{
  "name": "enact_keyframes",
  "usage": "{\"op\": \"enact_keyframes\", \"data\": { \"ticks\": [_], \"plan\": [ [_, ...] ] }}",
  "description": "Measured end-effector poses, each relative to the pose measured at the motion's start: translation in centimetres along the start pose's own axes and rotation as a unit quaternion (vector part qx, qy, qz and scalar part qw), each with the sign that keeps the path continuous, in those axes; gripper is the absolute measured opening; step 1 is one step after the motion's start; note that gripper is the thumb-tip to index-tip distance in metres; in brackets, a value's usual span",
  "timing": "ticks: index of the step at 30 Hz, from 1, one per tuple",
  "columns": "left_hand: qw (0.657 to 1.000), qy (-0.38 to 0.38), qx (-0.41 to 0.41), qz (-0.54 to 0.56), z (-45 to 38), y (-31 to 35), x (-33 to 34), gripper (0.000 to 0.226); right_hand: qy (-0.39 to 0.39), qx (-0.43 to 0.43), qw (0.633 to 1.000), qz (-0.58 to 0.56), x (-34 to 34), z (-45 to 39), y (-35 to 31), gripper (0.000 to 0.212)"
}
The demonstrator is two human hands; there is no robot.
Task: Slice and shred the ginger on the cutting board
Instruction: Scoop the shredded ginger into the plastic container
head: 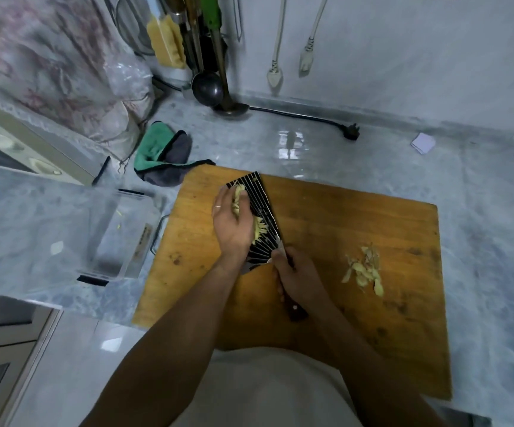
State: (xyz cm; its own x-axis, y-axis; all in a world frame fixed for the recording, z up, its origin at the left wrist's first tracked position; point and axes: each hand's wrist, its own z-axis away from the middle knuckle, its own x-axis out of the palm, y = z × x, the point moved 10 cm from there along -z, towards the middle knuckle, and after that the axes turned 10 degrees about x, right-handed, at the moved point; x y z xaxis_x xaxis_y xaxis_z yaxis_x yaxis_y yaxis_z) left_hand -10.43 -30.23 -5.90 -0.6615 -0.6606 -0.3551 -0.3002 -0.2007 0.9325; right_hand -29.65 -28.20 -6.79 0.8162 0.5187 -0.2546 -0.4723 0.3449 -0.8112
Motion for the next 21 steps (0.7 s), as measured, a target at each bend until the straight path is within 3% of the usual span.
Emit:
{"op": "enact_keyframes", "data": {
  "ticks": [7,10,15,21],
  "plan": [
    [0.992,0.064,-0.04,0.102,0.8,1.4,-1.5,0.034,-0.034,0.037,0.997,-0.05,0.6,0.8,-1.1,0.034],
    [0.996,0.07,-0.013,0.059,0.3,2.7,-3.4,0.036,-0.055,0.029,0.996,-0.065,1.4,1.7,-2.5,0.033],
    [0.998,0.059,0.027,-0.027,-0.5,4.0,-8.1,0.061,-0.084,0.01,0.994,-0.072,4.7,3.4,-5.5,0.032],
    [0.99,0.043,0.083,-0.107,-2.0,3.7,-15.0,0.054,-0.081,-0.009,0.994,-0.073,11.1,5.4,-8.9,0.032]
  ]
}}
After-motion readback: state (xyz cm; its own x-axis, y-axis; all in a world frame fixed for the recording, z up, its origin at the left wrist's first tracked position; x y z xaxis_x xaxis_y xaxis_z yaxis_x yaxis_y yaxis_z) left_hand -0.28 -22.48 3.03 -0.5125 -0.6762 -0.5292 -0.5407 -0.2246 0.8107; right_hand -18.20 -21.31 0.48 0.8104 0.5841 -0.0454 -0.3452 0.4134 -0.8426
